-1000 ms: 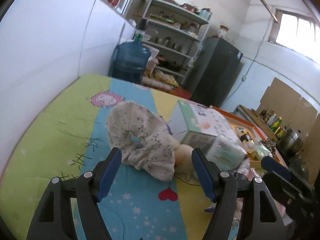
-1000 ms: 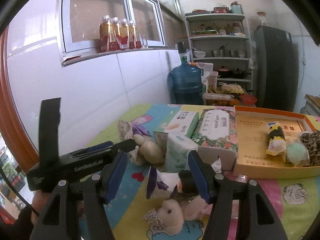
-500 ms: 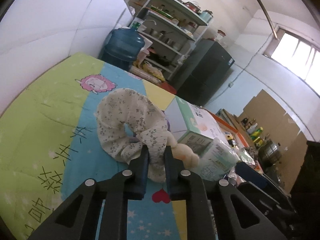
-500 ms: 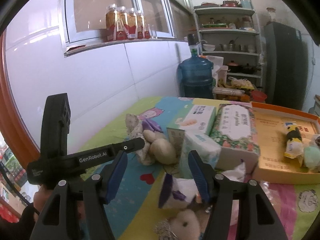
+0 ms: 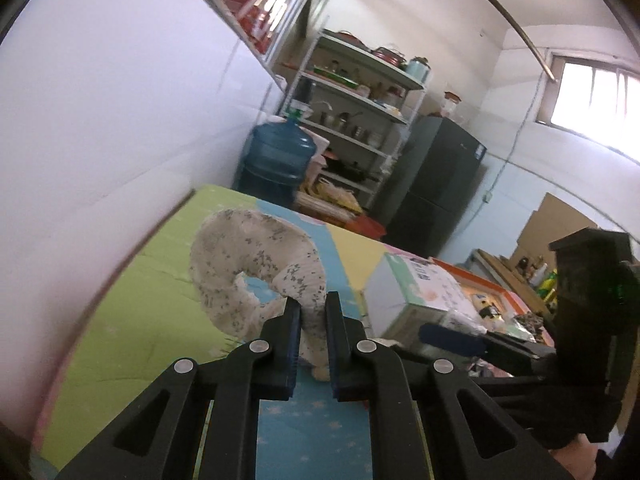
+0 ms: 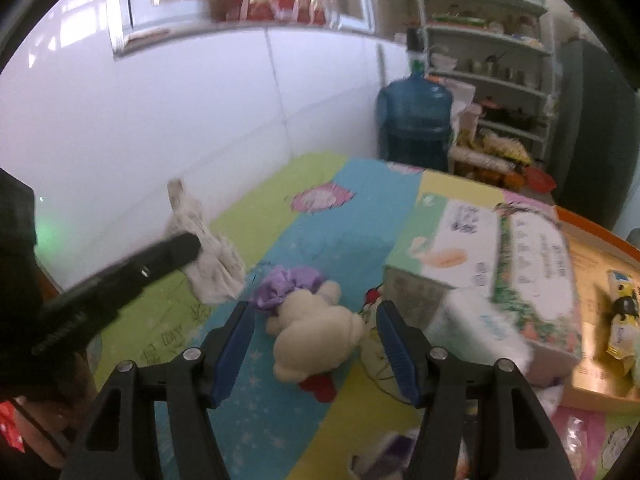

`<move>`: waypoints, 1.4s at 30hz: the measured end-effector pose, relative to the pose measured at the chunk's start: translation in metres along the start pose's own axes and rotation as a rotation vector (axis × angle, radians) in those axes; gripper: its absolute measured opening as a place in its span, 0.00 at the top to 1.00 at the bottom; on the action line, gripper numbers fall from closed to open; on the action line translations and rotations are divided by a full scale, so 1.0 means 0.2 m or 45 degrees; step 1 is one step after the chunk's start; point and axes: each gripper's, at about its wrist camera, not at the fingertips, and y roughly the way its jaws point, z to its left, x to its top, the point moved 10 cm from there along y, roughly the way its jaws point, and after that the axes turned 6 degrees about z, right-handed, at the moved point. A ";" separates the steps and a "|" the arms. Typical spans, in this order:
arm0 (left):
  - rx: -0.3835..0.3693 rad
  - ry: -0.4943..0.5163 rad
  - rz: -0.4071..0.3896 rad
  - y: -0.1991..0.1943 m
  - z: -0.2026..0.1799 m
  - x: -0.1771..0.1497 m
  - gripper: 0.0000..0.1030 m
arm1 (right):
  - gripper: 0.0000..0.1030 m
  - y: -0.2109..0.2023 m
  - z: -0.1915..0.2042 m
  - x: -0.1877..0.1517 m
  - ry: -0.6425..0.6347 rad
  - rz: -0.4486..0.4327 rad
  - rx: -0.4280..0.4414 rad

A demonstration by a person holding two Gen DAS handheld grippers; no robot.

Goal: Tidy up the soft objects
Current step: 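Hold the scrunchie with the left gripper while the right gripper grasps the white plush bunny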

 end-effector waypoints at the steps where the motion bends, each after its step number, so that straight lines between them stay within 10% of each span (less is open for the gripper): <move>1: 0.007 -0.008 -0.002 0.00 0.02 0.00 0.89 | 0.39 0.03 0.02 -0.01 -0.014 0.026 0.008; 18: 0.025 -0.041 0.024 0.02 0.17 -0.07 0.89 | 0.37 0.30 0.05 0.01 -0.219 0.245 -0.152; 26: 0.039 -0.050 0.037 0.01 0.18 -0.09 0.89 | 0.61 0.26 0.06 -0.01 -0.184 0.181 -0.129; 42: 0.044 -0.021 0.010 -0.05 0.13 -0.08 0.89 | 0.61 -0.01 0.14 -0.01 -0.034 0.000 0.108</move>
